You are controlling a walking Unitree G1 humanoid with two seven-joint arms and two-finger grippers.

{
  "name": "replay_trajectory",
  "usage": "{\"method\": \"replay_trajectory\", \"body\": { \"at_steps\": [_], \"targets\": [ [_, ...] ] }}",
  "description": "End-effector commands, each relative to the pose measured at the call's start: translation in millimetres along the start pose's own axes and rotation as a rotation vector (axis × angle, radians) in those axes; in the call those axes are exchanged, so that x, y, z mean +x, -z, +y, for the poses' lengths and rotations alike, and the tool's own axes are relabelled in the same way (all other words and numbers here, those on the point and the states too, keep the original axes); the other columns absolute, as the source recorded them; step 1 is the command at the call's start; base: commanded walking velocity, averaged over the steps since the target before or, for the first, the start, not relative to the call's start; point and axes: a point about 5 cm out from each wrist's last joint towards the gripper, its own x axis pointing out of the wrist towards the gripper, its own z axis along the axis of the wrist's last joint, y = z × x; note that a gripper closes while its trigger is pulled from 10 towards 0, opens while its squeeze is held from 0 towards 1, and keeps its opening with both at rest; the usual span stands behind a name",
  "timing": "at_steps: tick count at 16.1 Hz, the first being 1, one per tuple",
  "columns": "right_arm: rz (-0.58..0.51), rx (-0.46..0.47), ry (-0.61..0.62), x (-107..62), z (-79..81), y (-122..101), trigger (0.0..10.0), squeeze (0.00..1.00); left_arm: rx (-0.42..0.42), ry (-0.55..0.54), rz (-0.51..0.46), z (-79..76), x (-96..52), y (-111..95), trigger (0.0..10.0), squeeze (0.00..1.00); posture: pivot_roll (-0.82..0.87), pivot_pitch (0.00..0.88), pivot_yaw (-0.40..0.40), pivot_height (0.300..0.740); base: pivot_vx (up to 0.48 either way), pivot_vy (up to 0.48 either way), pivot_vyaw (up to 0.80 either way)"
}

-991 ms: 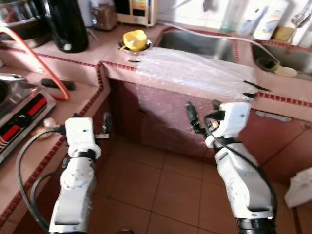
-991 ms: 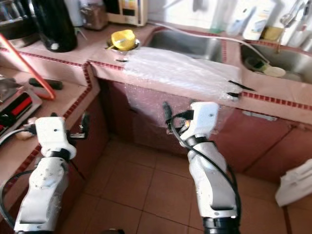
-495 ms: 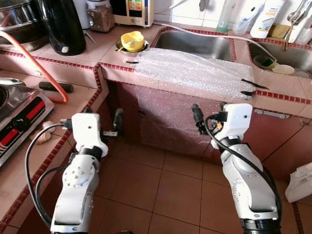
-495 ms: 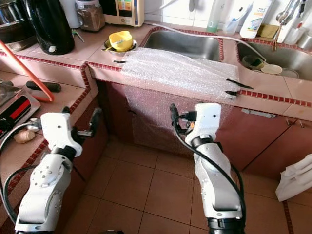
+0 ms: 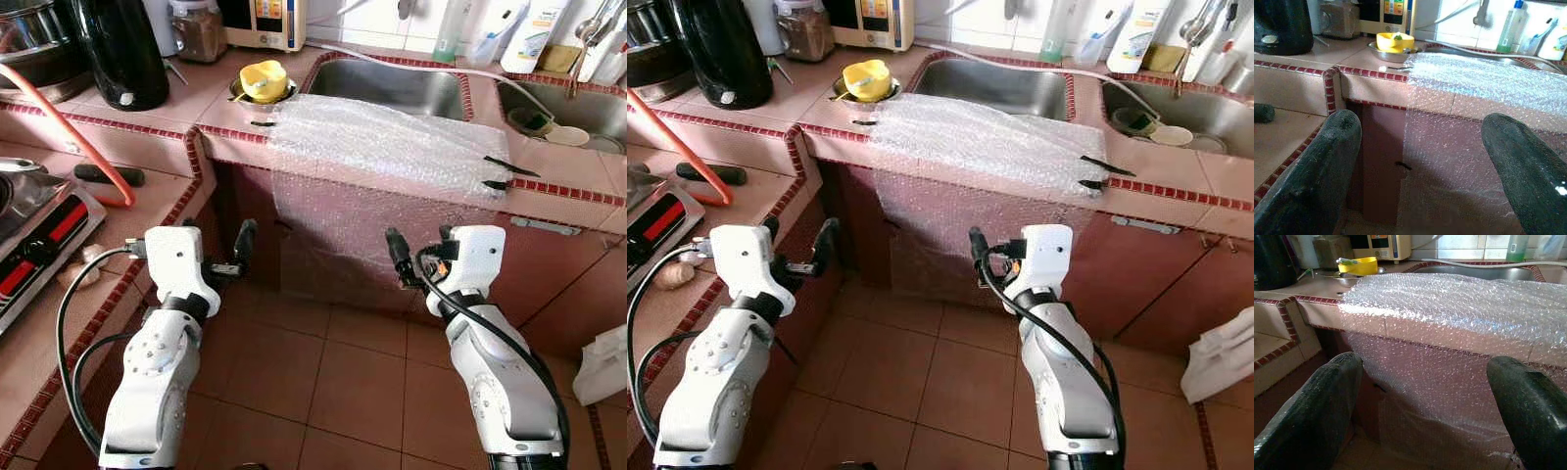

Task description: Kitchen organization

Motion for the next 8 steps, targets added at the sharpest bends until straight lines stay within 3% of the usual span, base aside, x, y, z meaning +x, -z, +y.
{"method": "replay_trajectory", "body": {
  "at_steps": [1, 8],
  "targets": [
    [-0.021, 0.002, 0.003, 0.2, -2.0, -4.4, 10.0, 0.0, 0.0, 0.007, -0.016, -1.2, 0.4, -5.4, 10.0, 0.0, 0.0, 0.102, -0.031, 0.74, 0.0, 0.0, 0.0],
    [-0.036, -0.017, -0.019, 3.6, -1.2, -8.3, 10.0, 0.0, -0.02, 0.008, -0.012, -1.9, 0.4, -5.0, 10.0, 0.0, 0.0, 0.103, -0.036, 0.74, 0.258, 0.0, 0.0]
  ]
}}
